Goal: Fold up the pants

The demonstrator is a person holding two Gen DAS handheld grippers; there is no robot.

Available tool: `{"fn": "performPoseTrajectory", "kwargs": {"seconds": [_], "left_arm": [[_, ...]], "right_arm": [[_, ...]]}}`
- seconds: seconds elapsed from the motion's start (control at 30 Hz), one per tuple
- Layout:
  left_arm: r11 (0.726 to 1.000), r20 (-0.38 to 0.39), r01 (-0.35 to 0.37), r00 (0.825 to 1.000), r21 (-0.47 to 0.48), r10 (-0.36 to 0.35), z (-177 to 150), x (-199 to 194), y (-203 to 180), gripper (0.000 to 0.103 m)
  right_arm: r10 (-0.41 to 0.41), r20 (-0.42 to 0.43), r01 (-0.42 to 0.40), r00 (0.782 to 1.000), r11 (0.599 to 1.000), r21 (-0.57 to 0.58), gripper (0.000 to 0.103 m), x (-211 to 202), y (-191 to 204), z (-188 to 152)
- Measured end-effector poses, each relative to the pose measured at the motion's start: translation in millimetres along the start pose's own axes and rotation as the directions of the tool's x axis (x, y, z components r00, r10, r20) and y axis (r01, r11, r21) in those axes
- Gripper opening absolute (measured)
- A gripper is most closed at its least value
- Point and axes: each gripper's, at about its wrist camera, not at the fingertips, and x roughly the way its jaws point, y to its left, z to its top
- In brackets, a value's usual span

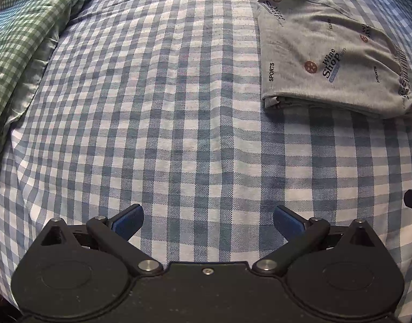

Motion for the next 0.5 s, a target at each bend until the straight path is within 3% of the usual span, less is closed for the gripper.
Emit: {"fn": "performPoseTrajectory", "kwargs": {"seconds": [0.2,0.37,0.5], "left_arm": [[1.000,-0.012,0.012,1.000,-0.002,-0.012,17.7,5.7,-6.4,0.102],[0.999,0.034,0.053,0.998,-0.001,-0.053,41.4,7.1,-14.4,0.102],[0.997,0.071,0.080,0.994,-0.009,-0.079,69.4,12.7,-21.9,0.102]], "right_arm": [[0.018,0.009,-0.018,1.000,1.000,0.002,0.103,5.0,-7.4,13.1],[0.097,0.136,-0.098,0.986,0.995,-0.002,0.103,-4.6,-22.9,34.4],[0.111,0.204,-0.107,0.973,0.994,-0.032,0.103,-2.8,-38.1,72.3]]}}
